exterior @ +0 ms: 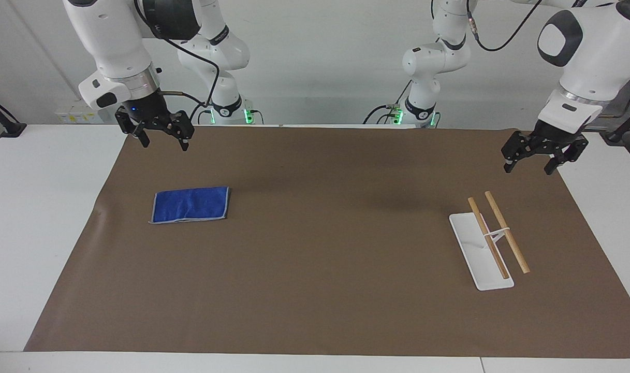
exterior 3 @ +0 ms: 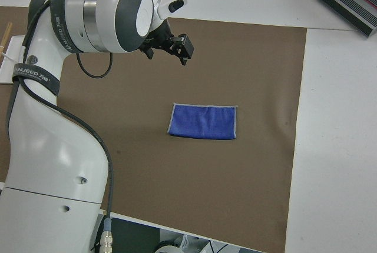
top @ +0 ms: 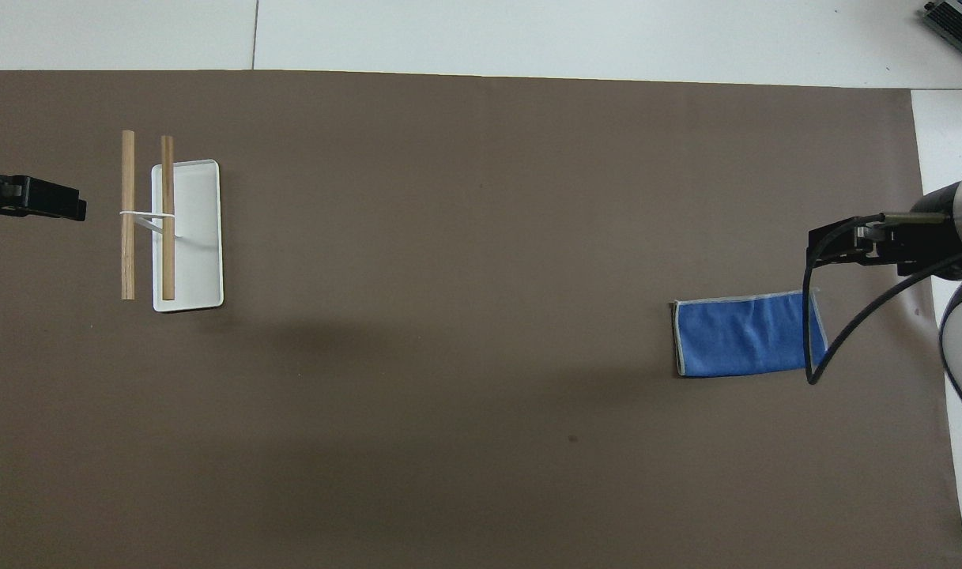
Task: Right arm passes towel to left arm to hang
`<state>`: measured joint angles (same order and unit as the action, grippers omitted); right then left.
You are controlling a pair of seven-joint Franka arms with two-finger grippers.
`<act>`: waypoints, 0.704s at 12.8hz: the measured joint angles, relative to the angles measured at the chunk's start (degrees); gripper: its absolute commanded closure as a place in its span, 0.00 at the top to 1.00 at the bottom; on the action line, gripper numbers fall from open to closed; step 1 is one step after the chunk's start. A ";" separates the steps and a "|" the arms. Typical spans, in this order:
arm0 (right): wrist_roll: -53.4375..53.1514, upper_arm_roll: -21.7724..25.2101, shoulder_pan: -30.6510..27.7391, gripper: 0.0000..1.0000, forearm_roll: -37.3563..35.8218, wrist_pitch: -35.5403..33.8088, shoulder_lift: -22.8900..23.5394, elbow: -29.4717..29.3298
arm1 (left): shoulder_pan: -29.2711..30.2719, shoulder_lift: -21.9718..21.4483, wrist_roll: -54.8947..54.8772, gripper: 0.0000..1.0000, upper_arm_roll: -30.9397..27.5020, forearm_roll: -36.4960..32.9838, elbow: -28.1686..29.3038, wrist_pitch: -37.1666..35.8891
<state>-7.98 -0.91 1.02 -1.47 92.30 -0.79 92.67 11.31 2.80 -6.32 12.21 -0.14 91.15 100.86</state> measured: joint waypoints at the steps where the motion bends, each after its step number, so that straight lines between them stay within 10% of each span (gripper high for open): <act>1: 0.00 0.00 0.00 1.00 0.00 0.00 0.00 0.00 | 0.00 0.00 0.00 1.00 0.00 0.00 0.00 0.00; 9: 1.66 0.13 -1.96 1.00 0.01 2.52 -0.55 2.56 | 0.00 -0.01 0.00 1.00 0.00 0.00 0.00 0.00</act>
<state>-6.32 -0.78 -0.94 -1.45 94.81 -1.34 95.24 11.31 2.78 -6.32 12.21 -0.14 91.15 100.86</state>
